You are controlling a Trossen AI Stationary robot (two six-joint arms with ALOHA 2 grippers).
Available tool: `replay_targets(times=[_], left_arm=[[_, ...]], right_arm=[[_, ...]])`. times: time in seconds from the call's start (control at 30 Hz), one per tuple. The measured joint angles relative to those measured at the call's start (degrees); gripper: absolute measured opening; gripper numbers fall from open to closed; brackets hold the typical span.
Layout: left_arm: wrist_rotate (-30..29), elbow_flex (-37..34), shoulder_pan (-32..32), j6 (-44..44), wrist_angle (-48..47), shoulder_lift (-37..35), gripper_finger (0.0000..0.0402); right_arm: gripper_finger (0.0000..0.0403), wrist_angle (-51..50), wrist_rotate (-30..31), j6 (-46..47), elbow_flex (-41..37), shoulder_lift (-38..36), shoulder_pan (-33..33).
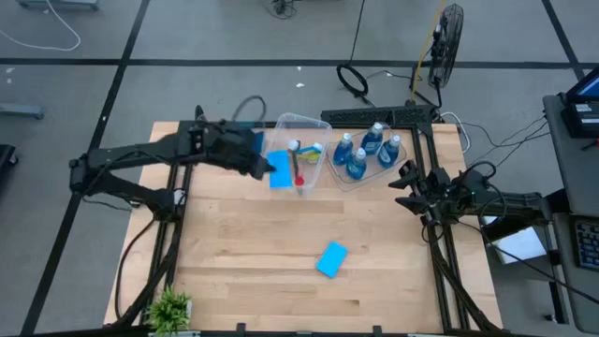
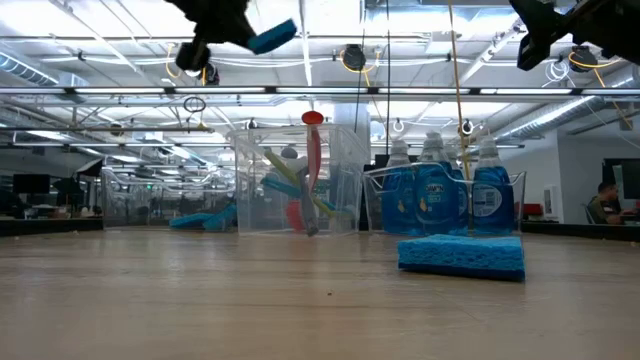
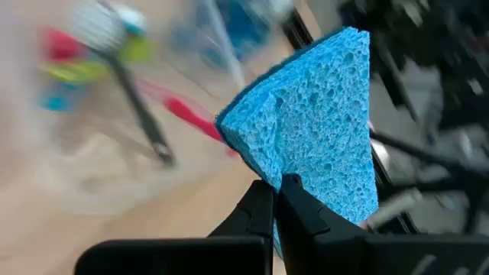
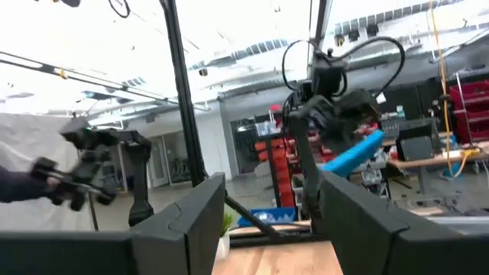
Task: Pick & Place Kitchen Sink Supplies
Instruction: Put the blue sponge into the left transparent bin
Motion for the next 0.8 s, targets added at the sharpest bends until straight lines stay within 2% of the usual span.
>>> replay_targets(times=[0.23,0.4,0.6,0.8], left_arm=[[-10.0,0.1,7.2,-0.7,-16.0,-5.7,0.0003],[-13.4,0.1,13.9,1.6,-23.9,-6.6,0.0003],[-12.4,0.1,23.3,8.7,-26.3,-5.0,0.0002],[-4.8,0.1,34.6,17.2,-28.7,-1.0,0.0003]], right_arm=[[0.0196,0.7,0.0,0.0,0.0,-3.6,0.0],[0.0196,0.7,0.0,0.0,0.0,-5.2,0.0],[0.0196,0.4,0.0,-0.1,0.0,-5.7,0.0],[0.0196,0.0,0.0,-0.2,0.0,-5.7,0.0]])
